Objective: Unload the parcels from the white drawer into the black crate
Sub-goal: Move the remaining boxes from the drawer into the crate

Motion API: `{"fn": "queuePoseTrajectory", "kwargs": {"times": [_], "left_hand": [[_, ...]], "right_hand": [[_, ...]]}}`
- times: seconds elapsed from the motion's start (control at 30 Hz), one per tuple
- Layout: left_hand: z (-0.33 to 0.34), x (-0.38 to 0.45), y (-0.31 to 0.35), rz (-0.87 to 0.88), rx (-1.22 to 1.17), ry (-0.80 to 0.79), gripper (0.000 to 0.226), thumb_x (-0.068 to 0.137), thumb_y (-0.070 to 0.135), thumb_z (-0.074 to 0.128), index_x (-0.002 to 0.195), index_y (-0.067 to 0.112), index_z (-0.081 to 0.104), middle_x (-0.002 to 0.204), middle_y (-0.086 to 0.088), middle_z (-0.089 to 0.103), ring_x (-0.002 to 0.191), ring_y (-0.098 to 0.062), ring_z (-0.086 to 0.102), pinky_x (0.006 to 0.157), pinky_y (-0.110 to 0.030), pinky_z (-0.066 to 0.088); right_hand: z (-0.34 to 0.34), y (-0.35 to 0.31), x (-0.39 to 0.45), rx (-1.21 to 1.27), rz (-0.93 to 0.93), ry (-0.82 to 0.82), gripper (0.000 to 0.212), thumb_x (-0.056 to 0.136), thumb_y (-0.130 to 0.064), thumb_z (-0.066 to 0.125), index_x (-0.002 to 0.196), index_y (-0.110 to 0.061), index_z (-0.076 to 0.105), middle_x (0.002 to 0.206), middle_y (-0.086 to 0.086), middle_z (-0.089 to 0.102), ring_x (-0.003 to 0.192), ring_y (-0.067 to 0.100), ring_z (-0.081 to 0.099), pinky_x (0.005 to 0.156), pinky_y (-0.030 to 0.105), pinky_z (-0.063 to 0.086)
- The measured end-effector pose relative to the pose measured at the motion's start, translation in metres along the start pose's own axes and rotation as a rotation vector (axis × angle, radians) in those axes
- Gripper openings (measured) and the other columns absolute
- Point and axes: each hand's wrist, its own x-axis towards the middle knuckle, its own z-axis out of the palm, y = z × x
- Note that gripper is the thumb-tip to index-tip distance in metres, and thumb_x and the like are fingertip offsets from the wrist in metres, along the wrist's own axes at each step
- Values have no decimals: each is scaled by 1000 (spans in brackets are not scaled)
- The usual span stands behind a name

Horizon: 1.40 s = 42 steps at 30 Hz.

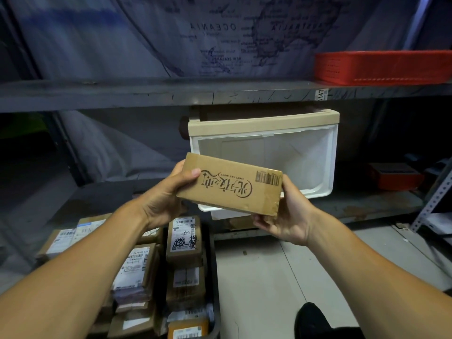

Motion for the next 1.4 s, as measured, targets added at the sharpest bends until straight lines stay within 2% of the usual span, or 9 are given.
{"fn": "queuePoseTrajectory", "kwargs": {"times": [0.13, 0.23, 0.33, 0.47, 0.6, 0.7, 0.83, 1.2, 1.4], "left_hand": [[6, 0, -2, -30, 58, 110, 81, 58, 53, 78, 132, 26, 57, 103, -2, 74, 100, -23, 62, 90, -43, 50], [7, -1, 3, -104, -49, 184, 60, 69, 48, 79, 121, 20, 67, 102, -10, 73, 106, -29, 61, 108, -50, 44], [8, -2, 9, -172, -114, 205, 52, 67, 52, 73, 110, 23, 71, 116, -18, 73, 118, -37, 60, 110, -59, 40], [10, -6, 10, -257, -93, 203, 57, 68, 67, 67, 108, 27, 72, 124, -20, 70, 119, -42, 58, 102, -62, 42], [8, -7, 5, -260, -92, 145, 70, 68, 85, 53, 117, 36, 66, 135, -15, 64, 127, -44, 51, 104, -79, 24], [13, -11, 5, -169, -88, 53, 73, 68, 84, 53, 123, 38, 67, 123, -7, 73, 118, -34, 64, 98, -64, 46], [10, -10, -2, -81, 128, 62, 105, 41, 74, 89, 134, 35, 59, 127, -1, 71, 119, -22, 66, 94, -49, 55], [17, -6, -6, 36, 297, 316, 92, 58, 70, 85, 131, 21, 55, 113, 2, 75, 96, -14, 74, 80, -40, 61], [23, -1, -1, -105, 159, 357, 69, 69, 73, 72, 115, 21, 70, 96, -3, 80, 95, -26, 75, 93, -50, 57]], "right_hand": [[-5, 1, 3, -180, -2, -21, 90, 80, -86, 50, 132, -14, 65, 102, 16, 73, 94, 35, 70, 75, 49, 61], [-3, 1, 3, -269, -141, -27, 84, 73, -90, 51, 131, -32, 67, 134, 12, 65, 126, 35, 58, 95, 55, 50], [4, -2, -4, -264, -318, -106, 66, 75, -84, 53, 126, -45, 69, 137, 1, 65, 131, 30, 55, 105, 56, 48], [4, -2, -6, -243, -301, -140, 81, 59, -81, 76, 128, -40, 69, 138, 10, 64, 126, 36, 60, 96, 59, 55], [8, -2, -9, -213, -199, -57, 70, 69, -80, 67, 125, -38, 69, 137, 13, 59, 123, 40, 58, 81, 59, 59], [8, -4, -8, -157, -161, 1, 70, 72, -82, 63, 122, -34, 70, 136, 14, 58, 124, 42, 54, 87, 65, 55], [3, -7, -9, -124, -106, 30, 81, 74, -87, 55, 121, -23, 70, 127, 20, 66, 117, 43, 61, 92, 63, 53], [2, -7, -12, -285, -142, 11, 89, 71, -97, 36, 114, -28, 72, 118, 6, 73, 112, 34, 64, 109, 63, 37], [12, -2, -2, -345, -379, 78, 82, 61, -87, 69, 120, -30, 72, 116, -3, 76, 116, 25, 68, 104, 55, 51]]}}
